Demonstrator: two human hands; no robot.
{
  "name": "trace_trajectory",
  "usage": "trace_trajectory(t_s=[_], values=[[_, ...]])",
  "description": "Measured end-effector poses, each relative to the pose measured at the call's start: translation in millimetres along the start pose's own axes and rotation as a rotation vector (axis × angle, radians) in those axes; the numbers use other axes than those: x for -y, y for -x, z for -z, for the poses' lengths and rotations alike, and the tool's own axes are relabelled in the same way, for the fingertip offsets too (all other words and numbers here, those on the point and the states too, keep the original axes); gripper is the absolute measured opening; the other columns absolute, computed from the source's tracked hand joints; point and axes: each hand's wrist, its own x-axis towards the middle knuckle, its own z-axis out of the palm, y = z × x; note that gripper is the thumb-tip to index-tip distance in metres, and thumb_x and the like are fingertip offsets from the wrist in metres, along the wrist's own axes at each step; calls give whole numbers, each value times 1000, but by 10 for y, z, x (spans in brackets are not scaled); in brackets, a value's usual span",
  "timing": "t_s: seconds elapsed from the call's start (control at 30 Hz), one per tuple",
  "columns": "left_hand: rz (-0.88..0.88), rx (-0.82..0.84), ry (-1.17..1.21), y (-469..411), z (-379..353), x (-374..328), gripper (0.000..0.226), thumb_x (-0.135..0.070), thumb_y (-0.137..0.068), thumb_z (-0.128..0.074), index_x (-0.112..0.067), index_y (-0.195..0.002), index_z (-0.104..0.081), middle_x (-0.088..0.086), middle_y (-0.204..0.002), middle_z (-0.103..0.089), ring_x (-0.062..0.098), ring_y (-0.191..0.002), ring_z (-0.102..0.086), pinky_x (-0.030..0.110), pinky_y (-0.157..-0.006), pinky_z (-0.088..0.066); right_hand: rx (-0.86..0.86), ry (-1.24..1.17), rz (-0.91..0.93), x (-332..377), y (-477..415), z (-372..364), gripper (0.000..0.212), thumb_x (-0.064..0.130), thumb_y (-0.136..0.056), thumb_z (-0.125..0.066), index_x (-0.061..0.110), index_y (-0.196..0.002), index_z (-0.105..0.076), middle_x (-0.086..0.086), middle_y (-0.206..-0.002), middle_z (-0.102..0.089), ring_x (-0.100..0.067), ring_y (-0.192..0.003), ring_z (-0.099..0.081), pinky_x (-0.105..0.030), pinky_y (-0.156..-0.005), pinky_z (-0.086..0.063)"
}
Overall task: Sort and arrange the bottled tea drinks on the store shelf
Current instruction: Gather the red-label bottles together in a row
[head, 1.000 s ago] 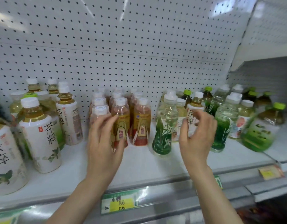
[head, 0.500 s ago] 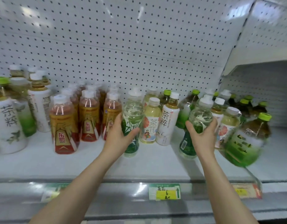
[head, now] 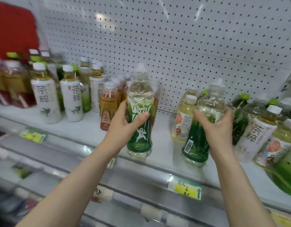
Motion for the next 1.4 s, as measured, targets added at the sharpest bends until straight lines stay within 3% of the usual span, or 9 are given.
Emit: trace_trajectory(t_s=[0.2, 0.3, 0.43, 0.6, 0.7, 0.93, 1.07, 1.27, 1.4], values=[[47, -77, -13, 242, 787, -43, 58, -59, -68, -77, -47, -119, -51, -38, -107, -65, -12, -103, -62, 7, -76, -50, 195, -127, -68, 488, 451, -727, 96, 81, -64, -63, 41, -146, -31, 17, -153, -33, -9, -140, -34, -51, -115, -32], [73, -103, -57, 360, 1327, -42, 62, -64, -68, -76, -53, -119, -43, -51, -104, -55, -28, -100, -50, 1, -77, -45, 273, -147, -65, 678, 721, -1197, 93, 81, -65, -59, 49, -146, -27, 25, -135, -34, 2, -125, -32, -34, -105, -32], [105, -154, -158, 469, 2129, -66, 107, -71, -61, -71, -24, -150, -34, -5, -147, -49, 16, -132, -49, 44, -109, -43, 365, -184, -54, 1037, 1085, -1914, 92, 78, -63, -63, 50, -144, -31, 26, -133, -39, 2, -124, -37, -29, -103, -35], [94, -208, -170, 560, 3041, -56, 90, -67, -62, -74, -32, -140, -46, -9, -131, -63, 17, -122, -59, 49, -103, -48, 440, -258, -67, 1397, 1358, -2672, 109, 83, -54, -69, 43, -148, -32, 11, -155, -35, -15, -141, -38, -50, -114, -36], [89, -232, -164, 530, 3475, -38, 88, -69, -62, -74, -37, -139, -47, -12, -132, -62, 15, -123, -58, 49, -103, -48, 450, -276, -90, 1587, 1385, -3028, 109, 79, -59, -71, 45, -151, -24, 9, -161, -26, -17, -145, -31, -38, -108, -30], [47, -254, -178, 19, 4027, 10, 60, -55, -76, -73, -41, -130, -49, -30, -116, -64, -16, -104, -59, 5, -77, -48, 546, -232, -35, 2051, 1071, -3768, 105, 75, -64, -68, 36, -153, -27, 1, -158, -35, -22, -140, -40, -47, -111, -36], [47, -302, -192, -240, 4188, 87, 75, -54, -74, -70, -31, -140, -44, -17, -132, -58, 1, -118, -57, 31, -98, -47, 572, -228, -35, 2072, 925, -4133, 112, 74, -63, -70, 34, -155, -21, 3, -159, -35, -17, -139, -41, -43, -111, -34], [27, -377, -215, -548, 4557, 296, 66, -52, -71, -72, -32, -131, -50, -21, -118, -64, -12, -102, -59, 23, -85, -47, 582, 45, 220, 1990, 988, -4718, 100, 84, -62, -59, 31, -143, -34, 23, -137, -46, -7, -118, -48, -36, -97, -44], [34, -420, -163, -627, 4777, 473, 54, -46, -73, -73, -36, -123, -53, -21, -109, -67, -16, -94, -61, 9, -67, -51, 565, 226, 353, 1848, 1131, -5140, 71, 68, -74, -69, 35, -128, -37, 35, -96, -45, 9, -89, -49, -18, -80, -45]])
